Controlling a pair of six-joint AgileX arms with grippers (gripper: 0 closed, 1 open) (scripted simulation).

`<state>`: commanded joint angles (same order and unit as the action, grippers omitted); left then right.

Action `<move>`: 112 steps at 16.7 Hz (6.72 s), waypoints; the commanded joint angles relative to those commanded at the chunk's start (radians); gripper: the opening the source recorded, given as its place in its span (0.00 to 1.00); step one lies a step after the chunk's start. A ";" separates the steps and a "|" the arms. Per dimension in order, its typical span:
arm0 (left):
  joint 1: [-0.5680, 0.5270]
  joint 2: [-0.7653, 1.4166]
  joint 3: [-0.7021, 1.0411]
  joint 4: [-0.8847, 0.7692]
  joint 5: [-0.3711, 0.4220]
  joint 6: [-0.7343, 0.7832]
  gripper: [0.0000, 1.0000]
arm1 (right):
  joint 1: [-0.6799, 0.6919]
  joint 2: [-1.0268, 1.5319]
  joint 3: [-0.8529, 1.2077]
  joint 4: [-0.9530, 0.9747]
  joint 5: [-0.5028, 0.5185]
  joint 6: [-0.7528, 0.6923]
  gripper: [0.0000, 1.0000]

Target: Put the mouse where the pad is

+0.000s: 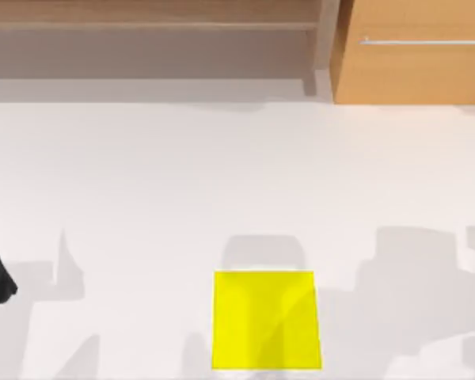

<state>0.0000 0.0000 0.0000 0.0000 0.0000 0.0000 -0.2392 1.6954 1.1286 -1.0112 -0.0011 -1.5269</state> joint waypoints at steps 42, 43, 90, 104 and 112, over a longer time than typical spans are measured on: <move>0.000 0.000 0.000 0.000 0.000 0.000 1.00 | -0.001 0.016 -0.017 0.012 0.008 0.012 0.00; 0.000 0.000 0.000 0.000 0.000 0.000 1.00 | -0.001 -0.001 0.011 -0.035 0.006 0.012 0.00; 0.000 0.000 0.000 0.000 0.000 0.000 1.00 | 1.225 0.344 0.364 0.054 0.000 -0.694 0.00; 0.000 0.000 0.000 0.000 0.000 0.000 1.00 | 1.122 0.369 0.316 0.085 0.000 -0.748 0.30; 0.000 0.000 0.000 0.000 0.000 0.000 1.00 | 1.122 0.369 0.316 0.085 0.000 -0.748 0.90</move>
<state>0.0000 0.0000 0.0000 0.0000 0.0000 0.0000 0.8827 2.0642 1.4450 -0.9265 -0.0009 -2.2751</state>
